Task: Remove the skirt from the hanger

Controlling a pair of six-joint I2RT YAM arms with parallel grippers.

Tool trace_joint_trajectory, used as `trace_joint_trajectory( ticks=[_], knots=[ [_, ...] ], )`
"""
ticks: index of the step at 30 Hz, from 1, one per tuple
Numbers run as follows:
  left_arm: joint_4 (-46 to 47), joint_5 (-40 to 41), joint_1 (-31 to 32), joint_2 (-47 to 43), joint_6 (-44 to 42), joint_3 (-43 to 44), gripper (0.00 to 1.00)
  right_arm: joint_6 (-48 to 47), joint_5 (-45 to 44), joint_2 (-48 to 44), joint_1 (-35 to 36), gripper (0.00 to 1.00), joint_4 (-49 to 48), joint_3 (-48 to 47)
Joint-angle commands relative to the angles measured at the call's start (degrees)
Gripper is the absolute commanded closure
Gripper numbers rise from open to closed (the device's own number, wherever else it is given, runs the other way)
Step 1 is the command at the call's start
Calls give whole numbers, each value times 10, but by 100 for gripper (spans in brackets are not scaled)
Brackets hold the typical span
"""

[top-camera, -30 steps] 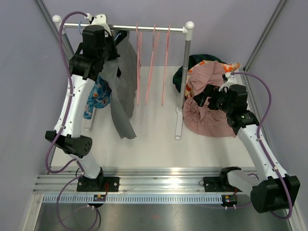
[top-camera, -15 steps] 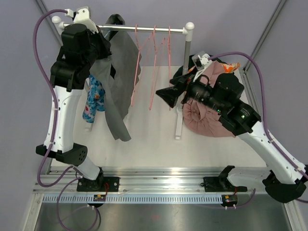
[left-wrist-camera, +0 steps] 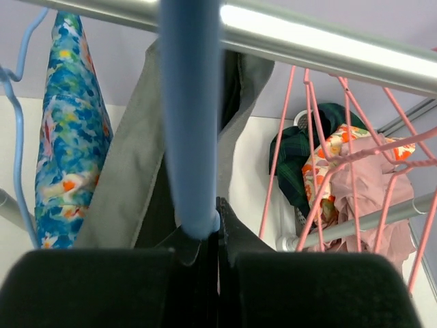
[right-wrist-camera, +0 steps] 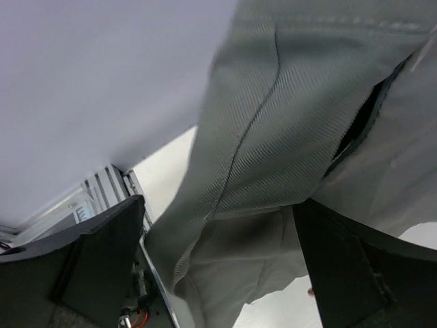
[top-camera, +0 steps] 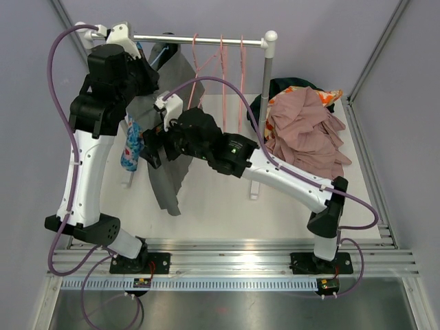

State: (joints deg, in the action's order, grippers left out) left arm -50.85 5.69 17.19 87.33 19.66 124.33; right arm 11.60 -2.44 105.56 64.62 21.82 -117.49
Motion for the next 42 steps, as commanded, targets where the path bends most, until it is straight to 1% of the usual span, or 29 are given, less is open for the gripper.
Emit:
trace_joint_trajectory(
  ticks=[1,2,3,4,5,6,9,12,18,19,22,23,25,29,33,39,42],
  knots=[
    [53,-18,0,-41,0,7,100,11,-37,0,8,5,0,-38],
    [54,-18,0,-42,-1,6,100,13,-44,4,9,12,0,-37],
    [55,-19,0,-45,-1,2,100,18,-49,5,10,55,1,-36],
    [56,-17,1,-46,-1,1,100,21,-49,4,13,73,1,-29],
    [58,-17,0,-47,-1,-1,100,24,-55,1,15,87,0,-24],
    [59,-17,0,-49,-1,-4,100,29,-58,-3,21,99,-3,-18],
    [71,-9,0,-57,-2,-18,100,25,-76,-23,37,100,-9,13],
    [81,11,0,-63,-9,-33,100,19,-106,-46,69,100,1,36],
    [110,63,0,-52,-43,-46,100,16,-199,-80,163,100,51,58],
    [112,70,-1,-48,-52,-42,100,18,-224,-87,189,100,58,65],
    [119,78,-4,-29,-64,-23,100,26,-273,-100,228,100,74,82],
    [119,77,-7,-22,-66,-16,100,34,-283,-102,251,100,81,88],
    [115,78,-10,-1,-71,13,100,47,-305,-112,272,100,87,107],
    [105,79,-22,29,-76,59,100,85,-330,-125,306,100,89,147],
    [95,73,-33,59,-81,107,100,106,-332,-123,332,100,93,162],
    [103,82,-44,70,-96,115,100,111,-340,-99,354,100,120,131],
    [95,55,-64,74,-76,128,100,122,-340,-99,372,100,118,139]
  ],
)
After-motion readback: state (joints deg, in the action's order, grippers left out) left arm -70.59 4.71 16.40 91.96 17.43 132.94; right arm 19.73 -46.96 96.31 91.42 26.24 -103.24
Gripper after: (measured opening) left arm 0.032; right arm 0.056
